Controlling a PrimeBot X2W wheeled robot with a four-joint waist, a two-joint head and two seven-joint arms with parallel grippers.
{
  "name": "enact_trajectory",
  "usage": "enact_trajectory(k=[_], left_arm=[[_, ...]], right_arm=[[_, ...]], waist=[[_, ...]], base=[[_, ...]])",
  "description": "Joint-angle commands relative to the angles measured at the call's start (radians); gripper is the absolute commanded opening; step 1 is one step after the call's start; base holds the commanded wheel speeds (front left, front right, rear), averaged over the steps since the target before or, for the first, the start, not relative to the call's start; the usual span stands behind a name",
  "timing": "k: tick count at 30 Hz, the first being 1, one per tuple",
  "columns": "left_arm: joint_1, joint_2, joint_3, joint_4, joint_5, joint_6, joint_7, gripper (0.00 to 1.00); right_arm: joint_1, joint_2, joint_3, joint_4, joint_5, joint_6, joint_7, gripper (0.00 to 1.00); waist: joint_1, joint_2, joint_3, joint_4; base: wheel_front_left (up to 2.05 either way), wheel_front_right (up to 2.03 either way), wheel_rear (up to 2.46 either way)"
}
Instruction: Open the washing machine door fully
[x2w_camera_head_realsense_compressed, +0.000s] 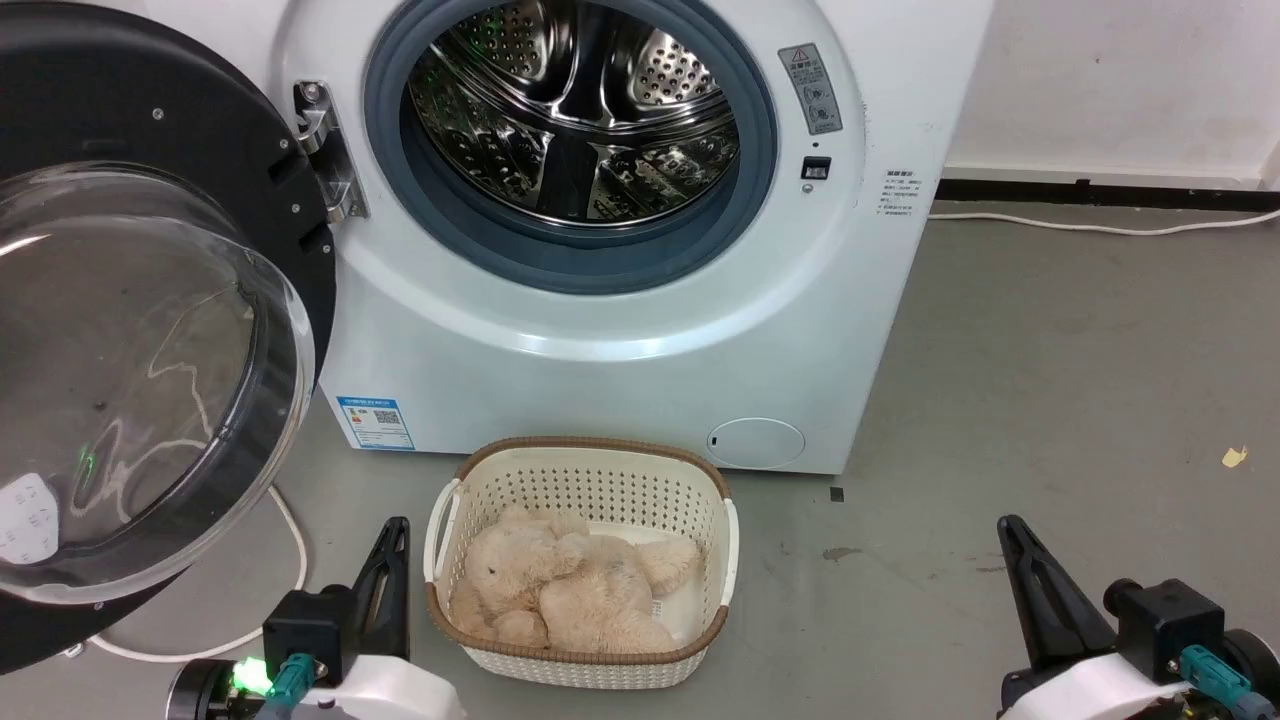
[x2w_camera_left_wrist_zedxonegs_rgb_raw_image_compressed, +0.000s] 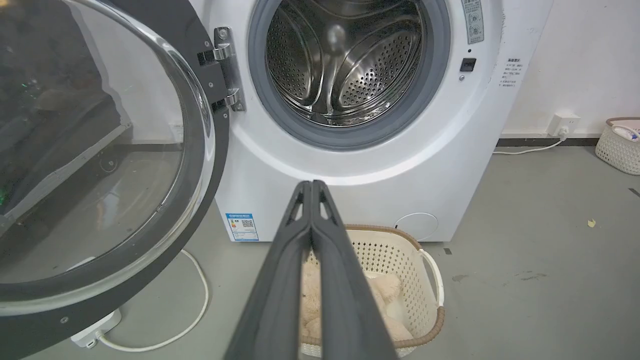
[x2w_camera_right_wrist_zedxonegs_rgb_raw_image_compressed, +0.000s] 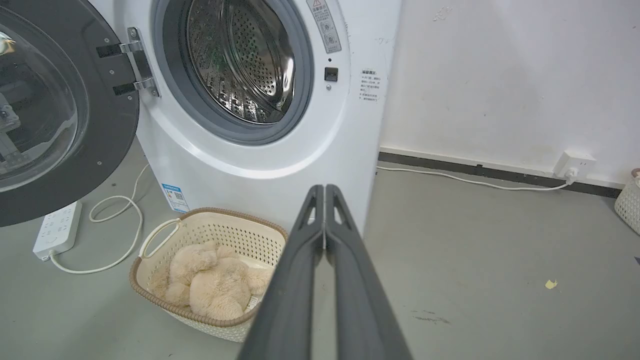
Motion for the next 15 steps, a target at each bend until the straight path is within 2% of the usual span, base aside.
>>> enact_trajectory(k=[1, 15], left_arm=[[-0.019, -0.007, 0.009, -0.004, 0.012, -0.006, 0.006, 0.0], [-0.025, -0.032, 0.044, -0.005, 0.046, -0.03, 0.031, 0.0]], right_arm=[[-0.013, 0.002, 0.002, -0.004, -0.008, 0.0, 0.007, 0.0], [-0.028, 0.003, 0.012, -0.006, -0.022, 0.0, 0.035, 0.0]], waist=[[0.0, 0.0, 0.0, 0.0], [-0.0001, 0.0, 0.0, -0.002]], base=[[0.0, 0.0, 0.0], [0.0, 0.0, 0.0]])
